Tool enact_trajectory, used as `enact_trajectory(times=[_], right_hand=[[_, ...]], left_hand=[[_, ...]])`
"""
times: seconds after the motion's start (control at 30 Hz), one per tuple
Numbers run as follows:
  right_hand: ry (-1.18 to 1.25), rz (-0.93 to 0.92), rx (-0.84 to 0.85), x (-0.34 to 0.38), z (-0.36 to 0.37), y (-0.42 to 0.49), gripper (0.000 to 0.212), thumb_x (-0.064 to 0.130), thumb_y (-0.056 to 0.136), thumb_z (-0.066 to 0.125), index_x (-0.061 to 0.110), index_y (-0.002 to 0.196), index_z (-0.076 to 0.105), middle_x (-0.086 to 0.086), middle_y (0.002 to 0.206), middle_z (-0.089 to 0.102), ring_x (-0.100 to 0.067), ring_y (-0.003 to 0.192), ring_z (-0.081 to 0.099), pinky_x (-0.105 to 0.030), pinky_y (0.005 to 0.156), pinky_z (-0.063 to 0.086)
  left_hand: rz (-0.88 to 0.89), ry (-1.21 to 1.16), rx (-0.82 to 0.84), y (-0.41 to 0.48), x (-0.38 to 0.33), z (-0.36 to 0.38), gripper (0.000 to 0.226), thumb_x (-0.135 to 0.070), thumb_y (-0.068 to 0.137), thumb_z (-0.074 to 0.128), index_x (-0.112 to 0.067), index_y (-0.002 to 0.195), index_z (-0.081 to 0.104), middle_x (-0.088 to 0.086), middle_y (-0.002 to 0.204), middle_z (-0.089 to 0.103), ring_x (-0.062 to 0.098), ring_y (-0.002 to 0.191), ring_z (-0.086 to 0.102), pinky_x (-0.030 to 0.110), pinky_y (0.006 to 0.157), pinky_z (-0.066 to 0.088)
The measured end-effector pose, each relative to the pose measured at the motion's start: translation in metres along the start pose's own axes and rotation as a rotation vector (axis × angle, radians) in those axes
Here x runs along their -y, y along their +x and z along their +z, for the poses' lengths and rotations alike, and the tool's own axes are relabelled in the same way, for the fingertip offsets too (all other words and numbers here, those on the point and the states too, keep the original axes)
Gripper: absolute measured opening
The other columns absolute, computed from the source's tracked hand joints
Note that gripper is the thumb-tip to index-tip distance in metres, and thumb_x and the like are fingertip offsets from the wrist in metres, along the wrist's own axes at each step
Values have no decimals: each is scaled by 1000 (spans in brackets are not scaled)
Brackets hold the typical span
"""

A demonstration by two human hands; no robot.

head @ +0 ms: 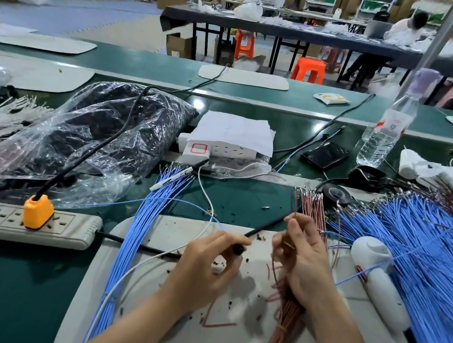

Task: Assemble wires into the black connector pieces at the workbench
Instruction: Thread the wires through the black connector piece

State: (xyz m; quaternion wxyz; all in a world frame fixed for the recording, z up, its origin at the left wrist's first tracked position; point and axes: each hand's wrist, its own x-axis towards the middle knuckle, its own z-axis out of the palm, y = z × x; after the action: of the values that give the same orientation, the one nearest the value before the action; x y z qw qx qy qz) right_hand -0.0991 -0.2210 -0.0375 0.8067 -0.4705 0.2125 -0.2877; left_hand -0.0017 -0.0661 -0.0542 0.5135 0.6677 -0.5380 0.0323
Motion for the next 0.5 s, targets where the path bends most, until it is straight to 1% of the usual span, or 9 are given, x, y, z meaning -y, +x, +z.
enact_trajectory(times=[0.03,0.1,0.17,0.23,0.27,0.33,0.37,0.43,0.5], right_hand=[[88,-11,-23,1,-1,1,10,18,87,52,14,94,57,-7,59,62,-13,50,56,-20,45,47],[196,-6,-32,2,-1,2,17,7,92,47,9,98,63,-8,66,63,-11,58,60,-18,56,53],[151,-21,-32,1,0,1,18,2,92,46,4,94,64,-11,71,65,-12,58,59,-17,58,54],[33,-87,-20,-1,3,-1,17,7,97,43,7,92,59,-16,72,68,-17,52,58,-23,53,53],[-40,-120,-14,-2,4,-2,17,13,99,41,10,94,57,-18,72,69,-20,50,59,-26,50,52],[-163,-167,-4,-6,5,-3,16,20,97,45,14,101,59,-17,71,70,-24,51,62,-28,50,52],[-235,-200,3,-8,5,-2,18,20,94,49,13,105,62,-15,72,71,-22,55,64,-27,53,54],[-442,-288,25,-13,6,-1,20,9,92,55,10,108,66,-8,77,73,-14,62,66,-20,62,54],[-560,-375,30,-19,11,-1,21,2,95,50,13,103,66,-1,80,73,-8,63,65,-16,64,53]], left_hand=[[-7,-6,-2,0,0,1,22,-12,87,60,-14,108,66,-3,92,67,10,79,65,30,71,55],[-52,-23,-15,4,-2,3,22,-16,88,62,-16,110,66,-5,93,68,8,81,65,30,73,55],[-110,-41,-27,12,-6,6,23,-20,89,63,-19,111,65,-10,92,68,5,81,65,25,74,55],[-139,-50,-68,21,-8,9,22,-20,89,64,-23,111,62,-12,88,69,2,79,65,16,73,52],[-167,-72,-98,25,-7,10,21,-20,89,65,-25,109,60,-12,87,70,1,78,66,14,73,51],[-195,-143,-139,27,-3,8,17,-20,88,65,-24,102,56,-8,88,72,2,80,67,18,74,53],[-162,-152,-150,26,0,7,15,-20,88,65,-23,99,56,-8,89,72,2,82,68,21,75,54],[-75,-127,-142,24,2,4,17,-16,85,67,-21,100,60,-10,92,70,2,83,67,21,76,54],[-32,-90,-119,23,4,3,19,-13,84,69,-19,101,64,-11,91,68,0,80,64,18,74,52]])
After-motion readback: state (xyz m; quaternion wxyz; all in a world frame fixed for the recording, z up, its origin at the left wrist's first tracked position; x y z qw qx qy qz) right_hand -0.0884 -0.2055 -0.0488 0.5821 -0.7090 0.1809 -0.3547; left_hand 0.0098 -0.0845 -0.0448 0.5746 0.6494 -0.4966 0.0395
